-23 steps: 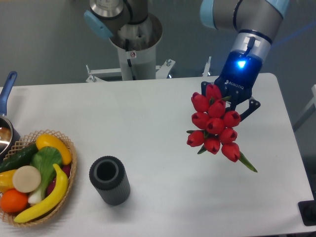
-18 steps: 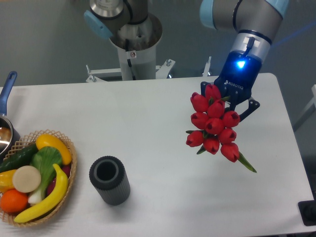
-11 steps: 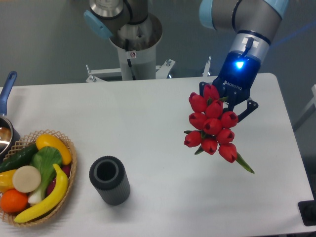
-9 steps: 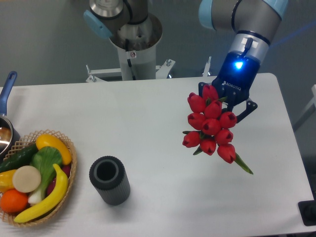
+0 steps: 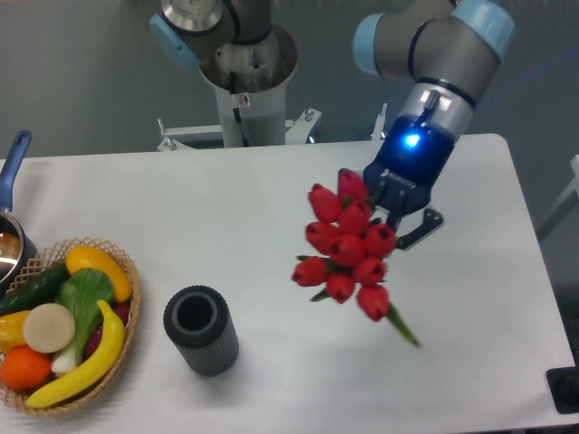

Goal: Insert the flowers into the vase
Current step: 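Carry the tulips over the black vase, stems pointing down, then lower the tulip stems into the black vase opening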

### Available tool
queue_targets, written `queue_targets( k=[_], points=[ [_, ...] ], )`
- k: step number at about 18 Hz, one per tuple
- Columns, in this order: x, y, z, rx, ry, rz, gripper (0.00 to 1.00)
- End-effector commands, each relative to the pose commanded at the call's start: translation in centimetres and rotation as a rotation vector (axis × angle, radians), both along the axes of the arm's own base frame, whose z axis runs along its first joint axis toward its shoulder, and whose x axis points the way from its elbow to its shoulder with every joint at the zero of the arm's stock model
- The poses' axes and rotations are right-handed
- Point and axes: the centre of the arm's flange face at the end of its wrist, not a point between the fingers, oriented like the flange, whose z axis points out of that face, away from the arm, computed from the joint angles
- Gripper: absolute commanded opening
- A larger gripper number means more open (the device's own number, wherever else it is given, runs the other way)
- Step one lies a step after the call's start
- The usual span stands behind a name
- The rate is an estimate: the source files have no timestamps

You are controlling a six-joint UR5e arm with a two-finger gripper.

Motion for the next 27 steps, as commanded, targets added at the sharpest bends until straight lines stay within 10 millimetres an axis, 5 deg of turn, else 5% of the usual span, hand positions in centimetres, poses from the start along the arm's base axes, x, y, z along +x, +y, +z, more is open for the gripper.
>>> queue_targets(
  k=[15, 27],
  points=[
    [6.6, 2.6, -0.3, 0.357, -0.172, -0.289, 0.37],
    [8.0, 5.8, -1.8, 0.356, -0.212, -0.352, 0.37]
  ],
)
